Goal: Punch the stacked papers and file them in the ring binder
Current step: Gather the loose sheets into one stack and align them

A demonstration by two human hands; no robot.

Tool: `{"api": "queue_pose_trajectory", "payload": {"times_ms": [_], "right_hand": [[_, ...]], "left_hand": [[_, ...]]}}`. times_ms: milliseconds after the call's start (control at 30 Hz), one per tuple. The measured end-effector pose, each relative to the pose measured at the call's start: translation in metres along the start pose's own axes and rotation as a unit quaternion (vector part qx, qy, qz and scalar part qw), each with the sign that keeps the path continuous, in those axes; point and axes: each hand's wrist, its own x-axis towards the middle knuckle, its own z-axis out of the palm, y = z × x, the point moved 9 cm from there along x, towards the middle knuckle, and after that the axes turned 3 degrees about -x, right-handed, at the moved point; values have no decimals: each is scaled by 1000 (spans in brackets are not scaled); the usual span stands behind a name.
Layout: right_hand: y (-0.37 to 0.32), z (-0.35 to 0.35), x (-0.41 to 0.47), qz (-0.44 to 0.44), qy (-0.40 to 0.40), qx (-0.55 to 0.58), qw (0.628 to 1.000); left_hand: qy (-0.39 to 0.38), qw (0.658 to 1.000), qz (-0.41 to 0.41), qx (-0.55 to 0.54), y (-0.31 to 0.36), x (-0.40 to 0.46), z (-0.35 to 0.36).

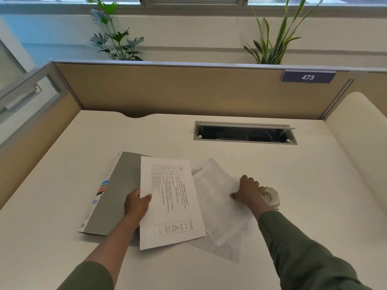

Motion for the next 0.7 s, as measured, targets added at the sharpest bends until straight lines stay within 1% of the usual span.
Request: {"api": "queue_pose_trajectory", "payload": {"times_ms": [100,167,333,467,600,700], "right_hand": [[1,-8,3,-22,33,113,993],[5,-15,1,-12,38,166,985],[27,-37,-6,4,74,225,971],[43,-43,-11,14,84,285,955],[55,-37,-20,52,83,376,922],[58,-37,-29,68,98,432,894]], "left_hand": [[-2,1000,5,-3,2,2,1],[-6,1000,10,-2,3,4,1],[-2,1000,21,1,3,6,2],[17,1000,16,-9,-1,4,1],[13,1000,11,-10,-2,4,7],[13,1000,13,-7,2,5,10]]}}
